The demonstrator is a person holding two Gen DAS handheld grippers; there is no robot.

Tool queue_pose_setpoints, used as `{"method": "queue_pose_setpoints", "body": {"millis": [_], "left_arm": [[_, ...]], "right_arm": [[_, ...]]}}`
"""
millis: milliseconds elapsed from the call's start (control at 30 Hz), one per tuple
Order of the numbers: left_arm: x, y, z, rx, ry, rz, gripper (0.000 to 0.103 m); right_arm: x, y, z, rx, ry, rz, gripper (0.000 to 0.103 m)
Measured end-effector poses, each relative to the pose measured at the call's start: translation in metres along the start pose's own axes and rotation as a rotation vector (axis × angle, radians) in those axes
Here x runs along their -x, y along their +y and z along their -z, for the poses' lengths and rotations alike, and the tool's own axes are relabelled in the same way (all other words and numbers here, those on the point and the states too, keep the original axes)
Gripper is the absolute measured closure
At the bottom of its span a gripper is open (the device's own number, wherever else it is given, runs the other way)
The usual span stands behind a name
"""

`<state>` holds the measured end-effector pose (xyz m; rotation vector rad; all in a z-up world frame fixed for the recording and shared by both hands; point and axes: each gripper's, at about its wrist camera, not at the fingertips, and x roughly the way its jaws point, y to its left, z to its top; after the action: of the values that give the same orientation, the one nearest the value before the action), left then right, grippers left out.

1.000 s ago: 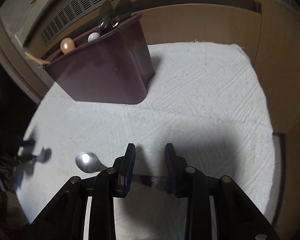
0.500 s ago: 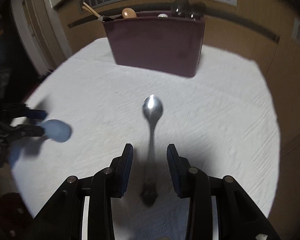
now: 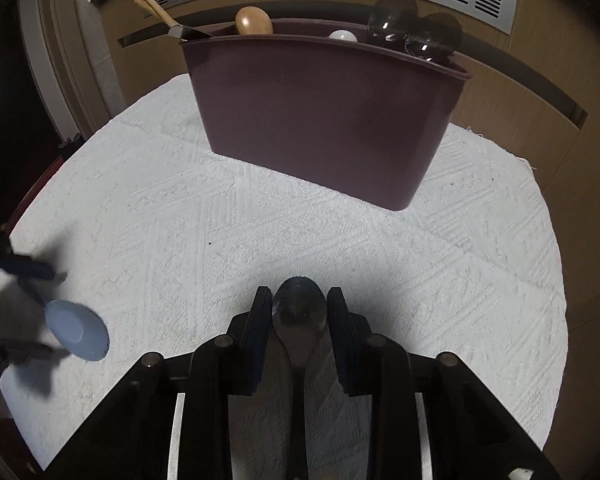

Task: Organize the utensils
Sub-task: 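Grasp the blue plastic spoon with the left tool and lift it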

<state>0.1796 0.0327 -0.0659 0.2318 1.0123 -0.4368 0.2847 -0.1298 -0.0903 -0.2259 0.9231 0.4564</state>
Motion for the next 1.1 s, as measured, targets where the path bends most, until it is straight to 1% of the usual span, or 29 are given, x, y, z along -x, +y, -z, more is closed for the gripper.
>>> {"method": "queue_pose_setpoints", "body": {"millis": [67, 167, 200, 233, 333, 367, 467, 533, 667, 733, 800, 867, 967, 1033, 1067, 1100], "left_arm": [[-0.008, 0.012, -0.012, 0.022, -0.008, -0.041, 0.043], [-0.020, 0.039, -0.028, 0.107, -0.025, -0.116, 0.043], [-0.022, 0.049, -0.032, 0.138, -0.030, -0.115, 0.043], [-0.023, 0.055, -0.034, 0.156, -0.030, -0.097, 0.043], [-0.028, 0.060, -0.037, 0.174, -0.007, 0.023, 0.043], [-0.029, 0.058, -0.037, 0.172, 0.003, 0.031, 0.043], [-0.036, 0.051, -0.036, 0.135, 0.050, -0.005, 0.043], [-0.036, 0.044, -0.036, 0.114, 0.056, -0.033, 0.043], [-0.038, 0.042, -0.041, 0.143, 0.092, -0.057, 0.043], [-0.040, 0.040, -0.046, 0.140, 0.105, -0.066, 0.045], [-0.040, 0.038, -0.048, 0.137, 0.093, -0.075, 0.059], [-0.040, 0.037, -0.051, 0.143, 0.083, -0.068, 0.067], [-0.043, 0.030, -0.054, 0.129, 0.068, -0.076, 0.067], [-0.040, 0.027, -0.055, 0.140, 0.049, -0.056, 0.067], [-0.036, 0.025, -0.056, 0.157, 0.029, -0.040, 0.067], [-0.026, 0.022, -0.056, 0.180, -0.013, -0.012, 0.067]], "right_arm": [[0.007, 0.001, 0.009, -0.002, -0.009, -0.006, 0.077], [0.017, 0.002, 0.018, -0.006, -0.021, -0.010, 0.077], [0.020, 0.002, 0.020, -0.005, -0.024, -0.010, 0.077], [0.022, 0.002, 0.023, -0.005, -0.028, -0.008, 0.077], [0.029, 0.000, 0.028, -0.005, -0.036, -0.007, 0.077], [0.031, 0.000, 0.028, -0.006, -0.037, -0.007, 0.077], [0.035, 0.001, 0.030, -0.005, -0.049, 0.001, 0.077], [0.035, 0.002, 0.029, -0.003, -0.056, 0.007, 0.077], [0.034, 0.004, 0.030, -0.007, -0.060, 0.008, 0.077], [0.033, 0.007, 0.033, -0.003, -0.060, 0.010, 0.077], [0.033, 0.009, 0.036, -0.001, -0.064, 0.007, 0.077], [0.035, 0.012, 0.038, 0.006, -0.068, 0.008, 0.077], [0.038, 0.014, 0.041, 0.018, -0.075, 0.016, 0.077], [0.041, 0.012, 0.042, 0.011, -0.082, 0.017, 0.077], [0.043, 0.011, 0.042, 0.001, -0.088, 0.014, 0.077], [0.047, 0.008, 0.042, -0.016, -0.097, 0.010, 0.077]]}}
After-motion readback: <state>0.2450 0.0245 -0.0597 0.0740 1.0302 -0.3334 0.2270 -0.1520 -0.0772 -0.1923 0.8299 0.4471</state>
